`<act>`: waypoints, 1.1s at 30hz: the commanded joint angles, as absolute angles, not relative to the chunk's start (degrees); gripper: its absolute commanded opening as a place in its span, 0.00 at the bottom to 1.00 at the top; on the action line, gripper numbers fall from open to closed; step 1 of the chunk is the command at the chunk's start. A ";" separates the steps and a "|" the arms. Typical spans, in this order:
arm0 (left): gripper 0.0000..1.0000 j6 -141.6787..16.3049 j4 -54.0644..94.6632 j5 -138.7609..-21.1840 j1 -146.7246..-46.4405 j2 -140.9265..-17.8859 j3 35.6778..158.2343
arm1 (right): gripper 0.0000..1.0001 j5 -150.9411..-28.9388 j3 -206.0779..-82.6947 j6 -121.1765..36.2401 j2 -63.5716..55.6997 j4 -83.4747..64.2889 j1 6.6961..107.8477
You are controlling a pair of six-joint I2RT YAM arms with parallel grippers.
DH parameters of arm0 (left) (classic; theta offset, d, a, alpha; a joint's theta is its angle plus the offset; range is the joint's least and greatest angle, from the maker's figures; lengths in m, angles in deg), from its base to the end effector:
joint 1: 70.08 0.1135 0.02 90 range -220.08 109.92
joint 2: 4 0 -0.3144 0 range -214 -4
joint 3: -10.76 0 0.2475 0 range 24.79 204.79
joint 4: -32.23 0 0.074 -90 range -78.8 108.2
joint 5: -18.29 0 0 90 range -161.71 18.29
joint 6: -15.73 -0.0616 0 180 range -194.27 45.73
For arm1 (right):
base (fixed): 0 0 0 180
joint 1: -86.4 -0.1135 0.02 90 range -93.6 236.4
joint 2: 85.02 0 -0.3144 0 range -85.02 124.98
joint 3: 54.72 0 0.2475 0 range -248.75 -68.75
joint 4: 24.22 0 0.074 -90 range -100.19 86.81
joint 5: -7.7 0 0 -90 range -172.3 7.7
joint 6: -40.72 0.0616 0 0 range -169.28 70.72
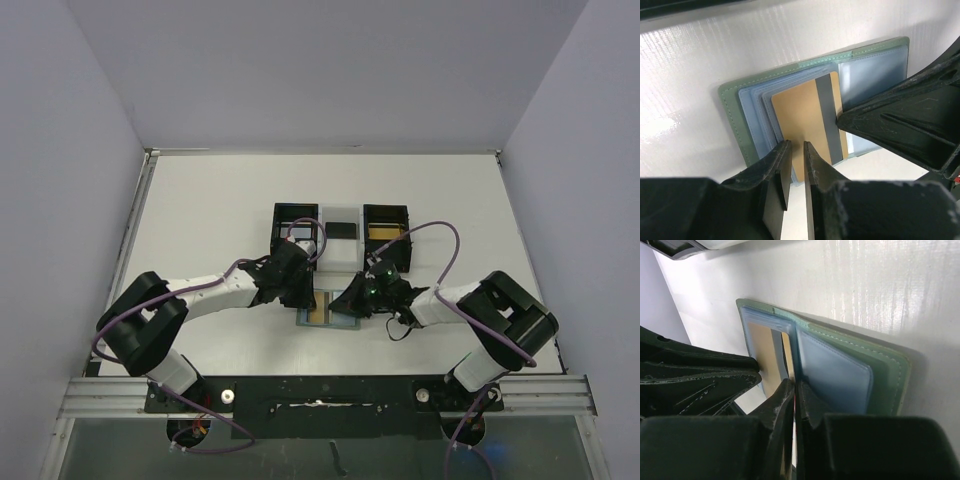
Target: Take the credit cards out of the card holder
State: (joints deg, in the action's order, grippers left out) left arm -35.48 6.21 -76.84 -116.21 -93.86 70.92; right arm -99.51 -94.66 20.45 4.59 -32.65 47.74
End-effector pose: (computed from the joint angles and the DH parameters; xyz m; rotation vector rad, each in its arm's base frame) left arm 0.2112 -0.2276 0.1934 0.2089 2.6775 -0.6478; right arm 0.2056 0.1879 0.1516 0.5284 2.5717 1.1946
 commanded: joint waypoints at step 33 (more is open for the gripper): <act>0.38 -37.80 18.26 -90.31 -115.70 -91.25 70.51 | 0.05 -102.22 -90.64 21.43 1.84 -35.89 51.55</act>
State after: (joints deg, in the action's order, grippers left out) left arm -36.90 12.06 -83.13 -116.08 -87.77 70.37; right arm -102.16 -90.12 21.89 1.98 -34.98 51.18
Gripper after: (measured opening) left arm 0.396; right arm 0.037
